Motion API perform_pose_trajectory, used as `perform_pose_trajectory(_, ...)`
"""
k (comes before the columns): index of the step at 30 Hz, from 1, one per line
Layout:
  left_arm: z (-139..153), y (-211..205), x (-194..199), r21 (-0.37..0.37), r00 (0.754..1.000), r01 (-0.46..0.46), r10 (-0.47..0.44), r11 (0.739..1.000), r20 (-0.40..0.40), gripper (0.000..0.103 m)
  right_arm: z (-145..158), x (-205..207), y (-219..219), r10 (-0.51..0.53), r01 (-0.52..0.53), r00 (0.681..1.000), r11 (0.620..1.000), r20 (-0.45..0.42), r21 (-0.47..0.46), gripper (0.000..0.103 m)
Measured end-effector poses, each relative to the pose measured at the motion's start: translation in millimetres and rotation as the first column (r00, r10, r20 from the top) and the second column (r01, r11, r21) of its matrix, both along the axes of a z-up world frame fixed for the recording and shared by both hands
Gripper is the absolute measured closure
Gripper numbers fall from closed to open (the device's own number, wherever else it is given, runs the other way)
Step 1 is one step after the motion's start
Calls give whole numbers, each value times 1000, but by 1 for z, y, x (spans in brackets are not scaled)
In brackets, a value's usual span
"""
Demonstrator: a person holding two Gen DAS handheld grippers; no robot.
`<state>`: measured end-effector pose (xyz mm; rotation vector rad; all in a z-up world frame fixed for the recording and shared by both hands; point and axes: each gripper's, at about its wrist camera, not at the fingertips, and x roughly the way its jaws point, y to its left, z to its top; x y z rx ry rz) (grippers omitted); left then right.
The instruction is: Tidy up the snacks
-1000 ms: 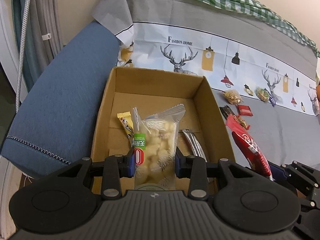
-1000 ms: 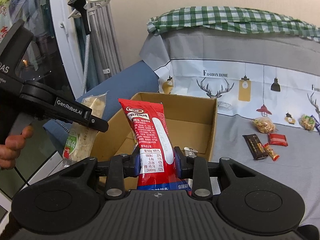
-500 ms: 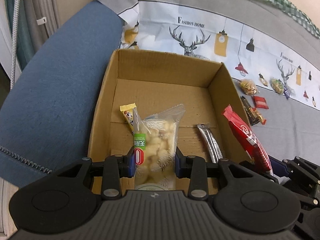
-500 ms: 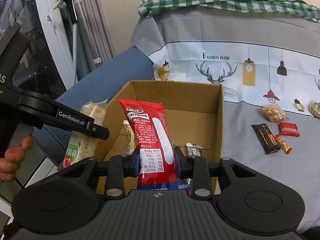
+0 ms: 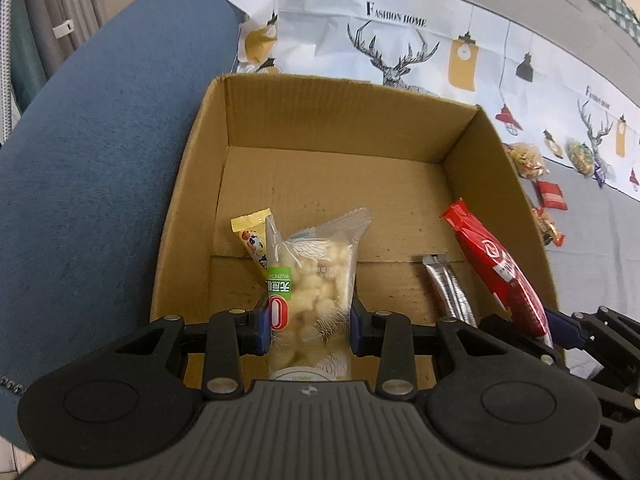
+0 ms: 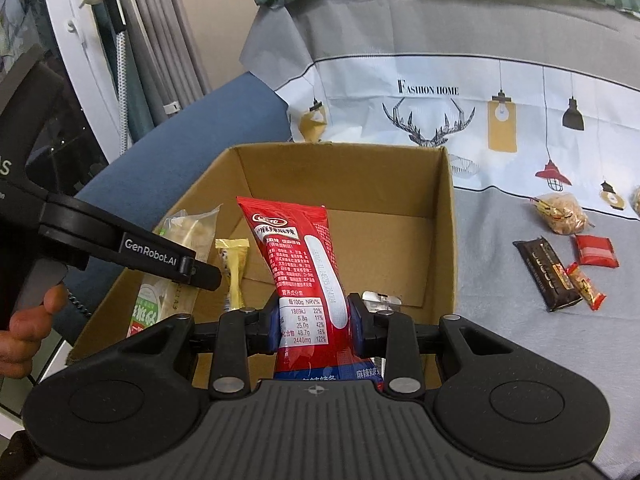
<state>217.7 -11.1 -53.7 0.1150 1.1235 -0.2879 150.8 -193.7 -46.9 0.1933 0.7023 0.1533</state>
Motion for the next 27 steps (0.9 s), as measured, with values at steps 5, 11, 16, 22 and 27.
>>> perform_pose_trajectory(5, -13, -1, 9, 11, 1000, -3, 3, 1000, -14, 63, -9, 8, 0, 1, -1, 1000, 1000, -23, 2, 69)
perform_pose_trajectory(11, -23, -3, 16, 21, 1000, -3, 3, 1000, -25, 63, -15, 15, 0, 1, -1, 999, 1000, -36, 5, 69)
perform_pose_trajectory(16, -28, -2, 20, 32, 999, -4, 5, 999, -33, 63, -16, 17, -1, -6, 6, 999, 1000, -33, 3, 69)
perform_pose_trajectory(22, -22, 1, 22, 12, 999, -37, 37, 999, -12, 0, -17, 21, -5, -29, 29, 999, 1000, -25, 4, 45)
perform_pose_trajectory(27, -4, 12, 2, -8, 999, -40, 40, 999, 3, 0, -3, 6, -2, -14, 14, 1000, 1000, 9, -20, 12)
